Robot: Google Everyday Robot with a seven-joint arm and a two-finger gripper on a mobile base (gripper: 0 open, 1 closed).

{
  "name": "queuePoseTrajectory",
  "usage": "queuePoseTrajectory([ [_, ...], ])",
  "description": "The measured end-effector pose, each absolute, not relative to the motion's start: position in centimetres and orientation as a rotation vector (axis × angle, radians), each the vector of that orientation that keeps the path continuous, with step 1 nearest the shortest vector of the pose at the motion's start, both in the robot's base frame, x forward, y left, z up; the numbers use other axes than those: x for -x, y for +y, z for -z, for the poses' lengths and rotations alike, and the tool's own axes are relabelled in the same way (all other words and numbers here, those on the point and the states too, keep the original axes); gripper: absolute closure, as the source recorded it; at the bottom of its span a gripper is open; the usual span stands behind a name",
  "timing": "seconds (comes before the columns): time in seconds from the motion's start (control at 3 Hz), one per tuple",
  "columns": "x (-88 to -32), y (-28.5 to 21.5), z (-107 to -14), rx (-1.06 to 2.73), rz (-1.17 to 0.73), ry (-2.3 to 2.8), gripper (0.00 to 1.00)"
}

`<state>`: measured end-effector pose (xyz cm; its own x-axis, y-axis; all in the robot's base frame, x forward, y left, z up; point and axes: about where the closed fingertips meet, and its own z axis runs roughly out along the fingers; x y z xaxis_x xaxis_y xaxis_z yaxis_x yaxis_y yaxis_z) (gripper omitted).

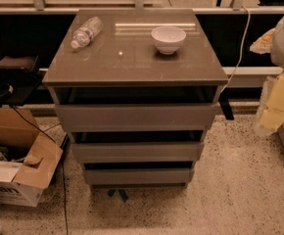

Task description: Open middle drawer

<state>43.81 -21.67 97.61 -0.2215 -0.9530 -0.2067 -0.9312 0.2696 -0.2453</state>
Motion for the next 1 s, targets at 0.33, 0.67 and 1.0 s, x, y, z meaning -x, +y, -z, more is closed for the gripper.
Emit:
queuePoseTrajectory([
  [0.33,-43.8,-21.7,-97.6,1.724,0.098,2.232,0.0],
  [0.67,-44.3,-21.7,-96.2,1.701,0.069,2.238,0.0],
  [1.0,-45.8,-22.0,-93.0,1.605,-0.036,2.281,0.0],
])
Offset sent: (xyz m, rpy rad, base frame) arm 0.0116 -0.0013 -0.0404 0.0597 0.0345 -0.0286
